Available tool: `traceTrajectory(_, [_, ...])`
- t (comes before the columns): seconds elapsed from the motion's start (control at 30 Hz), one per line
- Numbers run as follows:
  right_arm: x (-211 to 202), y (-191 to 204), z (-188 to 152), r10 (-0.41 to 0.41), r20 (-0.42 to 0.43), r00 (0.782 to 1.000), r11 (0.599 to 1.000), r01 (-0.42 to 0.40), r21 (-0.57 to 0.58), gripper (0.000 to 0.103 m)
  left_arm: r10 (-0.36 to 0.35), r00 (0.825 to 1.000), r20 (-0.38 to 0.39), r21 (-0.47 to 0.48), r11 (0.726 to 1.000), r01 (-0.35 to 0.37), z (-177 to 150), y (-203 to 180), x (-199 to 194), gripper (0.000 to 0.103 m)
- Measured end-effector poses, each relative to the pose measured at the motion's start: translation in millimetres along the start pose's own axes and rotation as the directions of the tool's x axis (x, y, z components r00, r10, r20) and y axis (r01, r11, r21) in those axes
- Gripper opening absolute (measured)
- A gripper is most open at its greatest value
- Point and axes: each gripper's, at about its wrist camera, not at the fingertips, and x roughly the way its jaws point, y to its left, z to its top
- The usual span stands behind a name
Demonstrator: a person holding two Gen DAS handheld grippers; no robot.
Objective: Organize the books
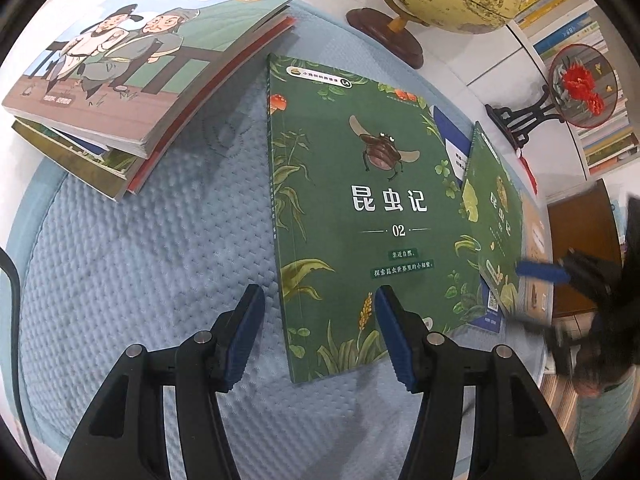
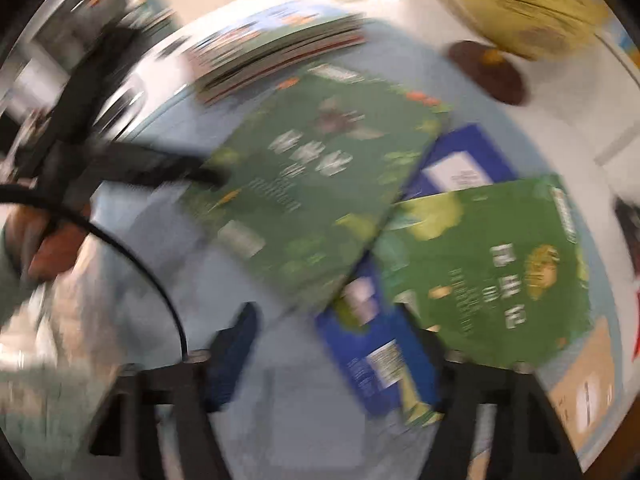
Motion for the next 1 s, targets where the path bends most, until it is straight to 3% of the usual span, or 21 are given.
traceTrajectory(0.03, [5, -10, 3, -0.028, 0.029, 0.999, 0.997, 0.025, 0.080, 0.044, 0.002, 1.000, 0.003, 0.000, 1.000, -0.002, -1, 0, 0, 0.055])
traceTrajectory(0.07, [9, -16, 6, -0.029, 0.044, 0.999, 0.991, 0.023, 0.131, 0.043, 0.003, 1.000, 0.008, 0.002, 1.000, -0.003, -2, -1, 0, 0.055])
traceTrajectory(0.13, [27, -36, 5, 0.015, 0.082, 0.996, 0.954, -0.039, 0.297, 0.042, 0.000, 1.000, 0.017, 0.005, 1.000, 0.000, -4, -2, 0, 0.055])
traceTrajectory(0.17, [33, -37, 4, 0.030, 0.092, 0.995, 0.944, -0.058, 0.324, 0.042, 0.001, 1.000, 0.021, 0.005, 1.000, -0.001, -6, -3, 0, 0.055])
traceTrajectory(0.2, [31, -34, 3, 0.031, 0.140, 0.990, 0.939, -0.077, 0.334, 0.042, 0.002, 1.000, 0.028, 0.009, 1.000, -0.002, -7, -4, 0, 0.055])
traceTrajectory(0.3, [35, -17, 5, 0.126, 0.168, 0.978, 0.924, -0.177, 0.340, 0.043, -0.010, 0.999, 0.043, 0.007, 1.000, 0.009, -10, -6, 0, 0.056])
traceTrajectory(0.4, [38, 17, -1, 0.061, 0.141, 0.988, 0.950, -0.101, 0.295, 0.044, -0.040, 0.997, 0.061, 0.002, 0.999, 0.040, -15, -4, -10, 0.056])
traceTrajectory(0.47, [34, 21, -10, 0.091, 0.137, 0.986, 0.941, -0.130, 0.311, 0.044, -0.131, 0.988, 0.076, 0.029, 0.991, 0.129, -25, -4, -28, 0.056])
traceTrajectory(0.53, [27, 19, -39, 0.198, 0.164, 0.966, 0.910, -0.243, 0.336, 0.044, -0.174, 0.984, 0.046, 0.046, 0.984, 0.172, -36, -1, -37, 0.056])
traceTrajectory(0.63, [32, 29, -61, 0.258, 0.139, 0.956, 0.891, -0.291, 0.348, 0.044, -0.204, 0.979, -0.027, 0.000, 0.979, 0.204, -55, 13, -28, 0.056])
traceTrajectory(0.67, [36, 36, -70, 0.258, 0.117, 0.959, 0.892, -0.283, 0.353, 0.044, -0.192, 0.980, -0.055, -0.023, 0.981, 0.191, -61, 18, -20, 0.053])
traceTrajectory(0.7, [36, 39, -76, 0.256, 0.125, 0.959, 0.892, -0.284, 0.352, 0.044, -0.179, 0.983, -0.044, -0.024, 0.984, 0.178, -65, 19, -19, 0.044])
traceTrajectory(0.8, [32, 47, -84, 0.234, 0.141, 0.962, 0.885, -0.271, 0.380, 0.044, -0.128, 0.991, -0.030, -0.025, 0.992, 0.128, -70, 18, -24, 0.038])
traceTrajectory(0.93, [29, 62, -85, 0.161, 0.141, 0.977, 0.910, -0.202, 0.361, 0.044, -0.050, 0.998, -0.034, 0.046, 0.998, 0.052, -70, 3, -25, 0.036])
traceTrajectory(1.0, [37, 61, -72, 0.150, 0.141, 0.979, 0.915, -0.192, 0.356, 0.044, -0.062, 0.998, -0.024, 0.041, 0.997, 0.063, -69, 2, -28, 0.036])
